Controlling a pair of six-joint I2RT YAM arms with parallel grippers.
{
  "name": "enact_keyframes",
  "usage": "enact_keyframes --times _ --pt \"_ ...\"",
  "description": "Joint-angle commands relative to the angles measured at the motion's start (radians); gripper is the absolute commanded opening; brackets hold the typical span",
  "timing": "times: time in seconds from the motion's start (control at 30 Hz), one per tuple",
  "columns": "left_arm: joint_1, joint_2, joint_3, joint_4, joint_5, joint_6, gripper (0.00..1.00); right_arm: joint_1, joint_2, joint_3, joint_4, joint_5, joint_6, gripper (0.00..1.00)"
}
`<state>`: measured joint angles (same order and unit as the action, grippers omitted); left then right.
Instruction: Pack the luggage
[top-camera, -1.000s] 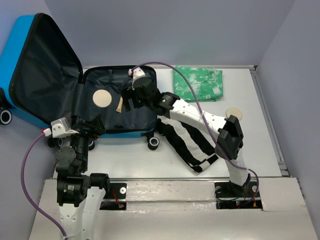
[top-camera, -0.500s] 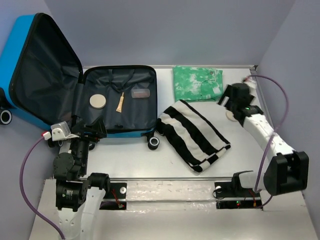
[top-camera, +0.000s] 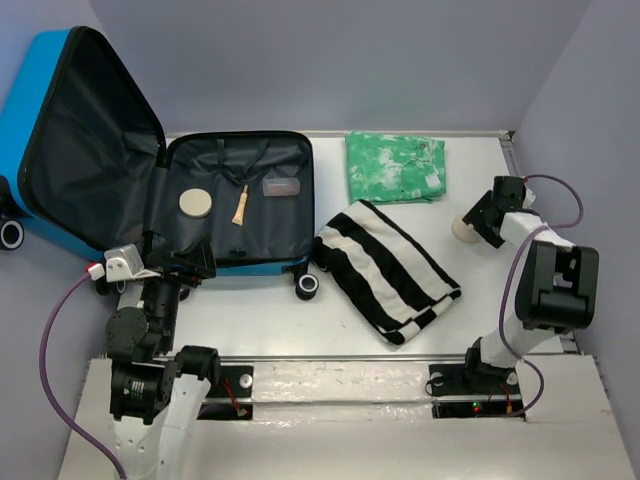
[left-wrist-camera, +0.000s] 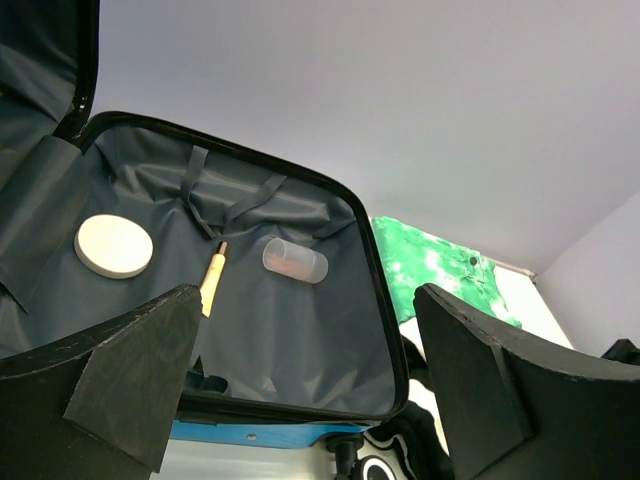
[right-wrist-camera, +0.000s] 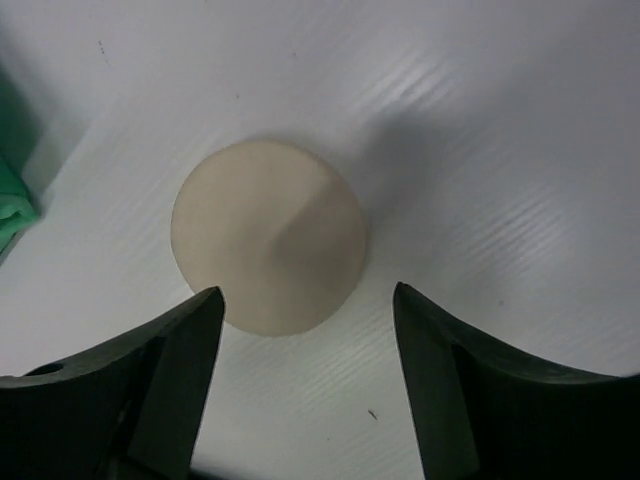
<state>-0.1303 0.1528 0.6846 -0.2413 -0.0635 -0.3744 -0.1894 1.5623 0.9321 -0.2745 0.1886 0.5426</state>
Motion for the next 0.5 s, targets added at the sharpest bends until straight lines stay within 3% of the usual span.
enact_keyframes --times 0.0,0.03,0.13,0.23,0.27,0.47 --pt "-0.006 -0.013 -0.002 0.054 0.01 0.02 0.99 -0.004 0.148 0.118 0.044 -0.035 0.002 0.66" --pt "-0.006 -0.013 0.0 0.053 0.01 0.022 0.99 -0.004 0.172 0.129 0.04 -0.037 0.003 0.61" --pt "-0.008 -0.01 -0.002 0.053 0.01 0.022 0.99 -0.004 0.243 0.178 0.012 -0.058 -0.006 0.17" --pt "-0.008 -0.007 -0.002 0.054 0.013 0.022 0.99 -0.004 0.228 0.169 0.015 -0.07 -0.024 0.14" --pt "-0.009 -0.007 -0.003 0.054 0.011 0.022 0.99 -0.004 0.21 0.165 0.015 -0.067 -0.029 0.07" --pt "-0.009 -0.004 -0.003 0.054 0.014 0.02 0.99 -0.004 0.029 0.077 0.073 -0.1 -0.021 0.07"
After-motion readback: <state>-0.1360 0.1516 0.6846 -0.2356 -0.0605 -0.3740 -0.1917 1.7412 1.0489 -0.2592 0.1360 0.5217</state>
